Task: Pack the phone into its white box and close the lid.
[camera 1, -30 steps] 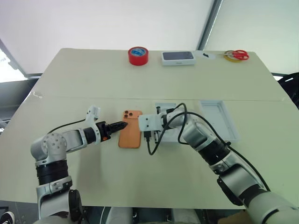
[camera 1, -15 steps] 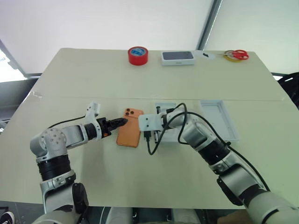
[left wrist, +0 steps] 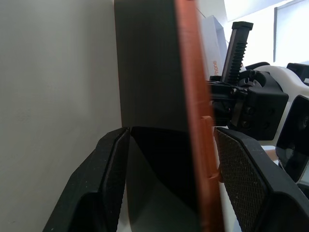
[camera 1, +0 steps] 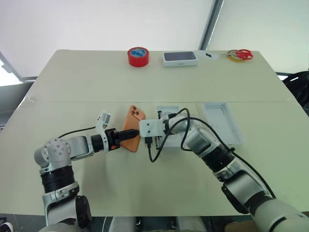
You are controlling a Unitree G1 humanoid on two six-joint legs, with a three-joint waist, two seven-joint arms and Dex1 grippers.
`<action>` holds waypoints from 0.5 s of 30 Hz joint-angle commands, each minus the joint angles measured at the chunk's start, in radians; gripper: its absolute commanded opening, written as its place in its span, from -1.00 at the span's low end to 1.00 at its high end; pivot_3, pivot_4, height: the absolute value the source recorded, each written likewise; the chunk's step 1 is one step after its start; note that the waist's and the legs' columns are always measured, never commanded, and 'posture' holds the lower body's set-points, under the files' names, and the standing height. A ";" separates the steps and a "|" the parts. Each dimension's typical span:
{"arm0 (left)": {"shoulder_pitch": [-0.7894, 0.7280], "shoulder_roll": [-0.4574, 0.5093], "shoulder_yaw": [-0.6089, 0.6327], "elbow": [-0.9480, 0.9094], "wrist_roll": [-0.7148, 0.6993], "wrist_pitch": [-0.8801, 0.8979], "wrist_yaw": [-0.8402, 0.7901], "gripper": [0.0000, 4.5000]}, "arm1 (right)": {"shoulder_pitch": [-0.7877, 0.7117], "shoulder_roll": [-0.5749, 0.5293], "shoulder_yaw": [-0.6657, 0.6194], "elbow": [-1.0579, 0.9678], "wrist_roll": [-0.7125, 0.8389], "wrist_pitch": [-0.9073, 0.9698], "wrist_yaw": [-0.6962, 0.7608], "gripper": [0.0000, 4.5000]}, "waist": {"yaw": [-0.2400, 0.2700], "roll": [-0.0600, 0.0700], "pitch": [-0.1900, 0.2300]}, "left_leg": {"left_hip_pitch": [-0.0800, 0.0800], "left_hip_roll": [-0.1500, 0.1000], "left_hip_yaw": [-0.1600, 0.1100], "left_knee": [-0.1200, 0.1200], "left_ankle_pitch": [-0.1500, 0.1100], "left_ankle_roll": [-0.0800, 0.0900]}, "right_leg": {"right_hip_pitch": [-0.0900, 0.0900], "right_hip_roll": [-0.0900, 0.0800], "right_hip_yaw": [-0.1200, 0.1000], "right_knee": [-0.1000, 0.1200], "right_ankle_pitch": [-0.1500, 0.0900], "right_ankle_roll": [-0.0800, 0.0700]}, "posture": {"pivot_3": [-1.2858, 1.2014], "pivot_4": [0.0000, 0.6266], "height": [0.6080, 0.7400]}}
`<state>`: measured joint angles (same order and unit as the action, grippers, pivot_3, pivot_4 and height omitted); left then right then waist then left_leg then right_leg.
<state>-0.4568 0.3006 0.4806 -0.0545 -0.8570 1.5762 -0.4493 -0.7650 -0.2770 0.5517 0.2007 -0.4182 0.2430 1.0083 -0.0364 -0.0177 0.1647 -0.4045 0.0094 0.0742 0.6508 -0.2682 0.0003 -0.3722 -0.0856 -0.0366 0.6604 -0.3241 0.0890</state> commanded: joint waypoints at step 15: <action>0.044 0.062 -0.041 0.048 -0.033 -0.063 -0.072 0.29 | 0.014 -0.001 0.030 0.012 0.002 -0.009 0.010 -0.97 | -0.005 0.000 0.000 | 0.000 0.000 0.000 -0.001 0.000 0.000 | 0.000 0.000 0.000 -0.001 0.000 0.000 | 0.03 -0.52 0.84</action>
<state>-0.4252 0.3510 0.4481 0.0034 -0.8626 1.5122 -0.4976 -0.7649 -0.2783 0.5523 0.2013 -0.4179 0.2329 1.0044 -0.0412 -0.0182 0.1650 -0.4048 0.0095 0.0741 0.6501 -0.2682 0.0003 -0.3724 -0.0856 -0.0366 0.6594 -0.3241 0.0890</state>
